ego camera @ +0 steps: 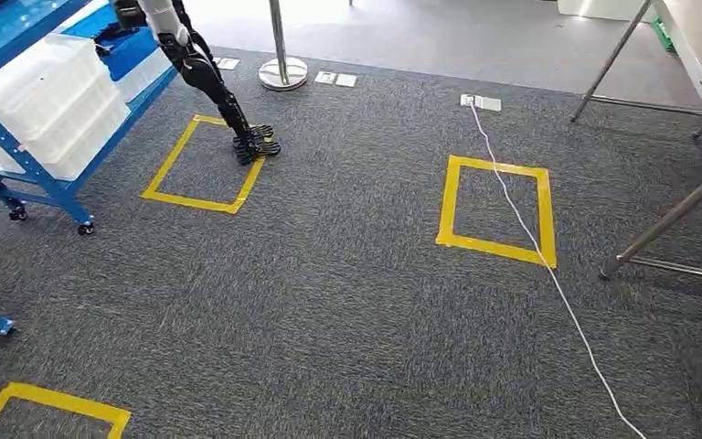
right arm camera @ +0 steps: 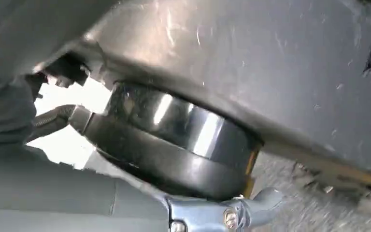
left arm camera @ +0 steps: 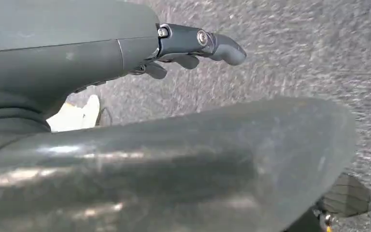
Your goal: Take the parts from the cabinet and place them on the table.
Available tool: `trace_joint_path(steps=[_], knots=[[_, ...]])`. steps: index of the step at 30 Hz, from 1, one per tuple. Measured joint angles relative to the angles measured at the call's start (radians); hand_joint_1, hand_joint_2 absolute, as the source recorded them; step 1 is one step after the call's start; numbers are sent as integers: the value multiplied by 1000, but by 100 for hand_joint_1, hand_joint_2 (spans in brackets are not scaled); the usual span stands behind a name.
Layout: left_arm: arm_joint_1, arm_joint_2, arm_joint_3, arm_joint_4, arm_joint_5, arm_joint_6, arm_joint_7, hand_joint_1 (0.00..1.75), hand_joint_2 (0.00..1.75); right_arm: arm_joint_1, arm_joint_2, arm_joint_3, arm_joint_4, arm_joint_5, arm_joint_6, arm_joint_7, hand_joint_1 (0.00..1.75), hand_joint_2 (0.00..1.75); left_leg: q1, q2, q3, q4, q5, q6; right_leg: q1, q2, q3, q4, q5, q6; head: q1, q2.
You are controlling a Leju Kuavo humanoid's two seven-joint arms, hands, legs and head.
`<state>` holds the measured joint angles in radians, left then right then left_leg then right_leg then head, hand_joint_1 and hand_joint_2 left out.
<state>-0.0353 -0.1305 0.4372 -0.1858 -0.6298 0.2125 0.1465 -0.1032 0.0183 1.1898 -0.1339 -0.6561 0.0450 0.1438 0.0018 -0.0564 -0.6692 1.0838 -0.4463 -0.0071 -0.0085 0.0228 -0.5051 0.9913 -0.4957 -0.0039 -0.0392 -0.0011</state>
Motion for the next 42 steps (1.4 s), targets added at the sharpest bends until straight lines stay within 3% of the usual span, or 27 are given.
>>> trace_joint_path(steps=[2, 3, 4, 5, 7, 8, 9, 13, 14, 15, 16, 18, 19, 20, 22, 23, 24, 25, 28, 29, 31, 33, 34, 35, 36, 38, 42], knots=[[-4, 0, 0, 0, -1, -1, -2, 0, 0, 6, 0, 0, 0, 0, 1, 0, 0, 0, 4, 43, -63, 140, -78, -9, 4, -32, 2, 0, -1, -4, -3, 0], [-5, 0, 0, 0, -2, -1, -7, 0, 0, 7, -1, 0, 0, 0, 1, 0, 0, 0, 7, 49, -100, 218, -107, -15, 6, -51, 1, 0, -2, -6, -4, 0], [-3, 0, 0, 0, -3, -1, -12, 0, 0, 8, -1, 0, 0, 0, 1, 0, 0, 0, 10, 51, -115, 253, -112, -18, 6, -67, 1, 0, -3, -6, -5, 0], [-1, 0, 0, 0, -3, -1, -19, 0, 0, 8, -1, 0, 0, -1, 2, 0, 0, 0, 15, 55, -103, 236, -92, -23, 5, -83, 1, 1, -4, -7, -4, 0], [0, 1, 0, 0, -1, 1, -35, 0, 0, 8, 0, 0, 0, -3, 2, 0, 0, 0, 21, 74, -21, 91, -21, -27, 3, -106, 7, 1, -11, 1, -4, 0], [0, 1, 0, 0, 0, 5, -47, 0, 0, 9, -1, 0, 0, -6, 2, 0, 0, 0, 21, 110, 38, -5, 14, -28, 2, -117, 14, 2, -16, 8, -5, 0], [-2, -1, 0, 0, 1, 17, -62, 0, 0, 10, -3, 0, 1, -10, 1, 0, 0, 0, 11, 147, 56, -31, -2, -22, 14, -126, 17, 2, -21, 15, -7, 0], [-2, -2, 0, -1, -10, 59, -92, 0, 0, 7, -3, 0, 1, -17, 1, -1, 0, 0, 4, 97, 48, -42, 7, 5, 14, -165, 30, -5, -26, 33, -1, 0], [-3, -2, 0, -2, -12, 60, -97, 0, 0, 7, -3, 0, 1, -17, 1, -1, 0, 0, 16, 82, 55, -53, 13, 15, 14, -155, 22, 1, -36, 42, 0, 0], [-2, -2, 0, -2, -16, 60, -110, 0, 0, 9, -3, 0, 1, -18, 1, -5, 0, 0, 16, 70, 56, -54, 17, 21, 9, -85, 13, 37, -57, 39, 5, 0], [-3, 0, 0, -2, -24, 64, -132, 0, 0, 7, -3, 0, 1, -21, 1, -13, 0, 0, 16, 60, 53, -54, 19, 26, 8, -49, -21, 103, -89, 32, 7, 0], [-4, -1, -1, -2, -32, 71, -180, 0, 0, 0, -3, -2, 1, -28, -1, -19, 0, 0, 14, 32, 47, -54, 21, 30, 8, -33, -105, 273, -156, 23, 9, 0], [-4, -1, 0, -2, -27, 66, -185, 0, 0, -4, -2, -3, 1, -29, -2, -21, 0, 0, 13, 16, 46, -54, 21, 31, 9, -30, -136, 335, -170, 26, 9, 0], [-4, -1, 0, -2, -17, 56, -185, 0, 0, -6, -2, -3, 1, -30, -2, -21, 0, 0, 13, 1, 47, -54, 22, 32, 8, -29, -139, 337, -161, 31, 9, 0], [-3, 0, 3, -2, -6, 38, -185, 0, 0, -4, -2, -4, 1, -30, -2, -21, 0, 0, 13, -32, 47, -54, 26, 29, 7, -21, -84, 207, -93, 48, 9, 0], [-3, -1, 4, -2, 0, 35, -186, 0, 0, -1, -2, -4, 1, -30, -2, -20, 0, 0, 14, -49, 47, -54, 29, 26, 4, 0, -36, 103, -48, 54, 9, 0], [-3, -1, 4, -2, 0, 34, -186, 0, 0, 2, -2, -4, 1, -30, -2, -19, 0, 0, 15, -62, 44, -54, 32, 21, -1, 55, -1, 23, -23, 54, 11, 0], [-3, -1, 5, -2, 2, 32, -187, 0, 0, 4, 0, -4, 1, -30, -1, -20, 0, 0, 7, -74, 41, -51, 36, 14, 3, 63, -4, 10, -23, 42, 11, 0], [1, 0, 16, 0, 34, 5, -179, 0, 0, 2, 2, -4, 1, -30, -1, -20, 0, 0, 12, -97, 35, -65, 48, -5, 12, 32, 0, 9, -15, 21, 10, 0], [2, 0, 25, 0, 45, 0, -170, 0, 0, 2, 5, -4, 0, -30, -2, -20, 0, 0, 13, -112, 31, -63, 52, -12, -2, 15, 0, 1, -6, 10, 10, 0], [2, -2, 42, 0, 71, -16, -162, 0, 0, 4, 5, -4, 1, -31, -2, -18, 0, 0, 5, -3, -2, 7, -6, -14, -3, -10, 5, -1, -1, -5, -2, 0], [-1, -2, 60, 0, 92, -32, -163, 0, 0, 10, 5, -4, 1, -33, -2, -18, 0, 0, 9, 45, -74, 170, -90, -19, 5, -43, 4, -1, -2, -7, -4, 0], [-2, -3, 67, 0, 97, -44, -165, 0, 0, 10, 5, -4, 1, -33, -2, -18, 0, 0, 11, 53, -104, 237, -115, -21, 6, -59, 2, -1, -3, -8, -5, 0], [-1, -3, 74, 0, 102, -51, -167, 0, 0, 10, 5, -4, 2, -33, -2, -15, 0, 0, 12, 54, -114, 263, -116, -22, 7, -73, 2, -1, -3, -8, -5, 0], [-1, -2, 83, 0, 109, -61, -171, 0, 0, 10, 5, -4, 2, -34, -2, -15, 0, 0, 12, 55, -95, 237, -93, -23, 7, -87, 2, -1, -5, -9, -5, 0], [-1, -2, 94, 0, 117, -78, -179, 0, 0, 9, 5, -4, 2, -34, -2, -15, 0, 0, 12, 72, -17, 102, -29, -21, 6, -107, 7, -1, -8, -6, -5, 0], [-1, -2, 95, 0, 117, -78, -180, 0, 0, 9, 5, -4, 2, -35, -2, -15, 0, 0, 12, 74, -10, 90, -24, -20, 6, -109, 8, -1, -8, -6, -5, 0]])
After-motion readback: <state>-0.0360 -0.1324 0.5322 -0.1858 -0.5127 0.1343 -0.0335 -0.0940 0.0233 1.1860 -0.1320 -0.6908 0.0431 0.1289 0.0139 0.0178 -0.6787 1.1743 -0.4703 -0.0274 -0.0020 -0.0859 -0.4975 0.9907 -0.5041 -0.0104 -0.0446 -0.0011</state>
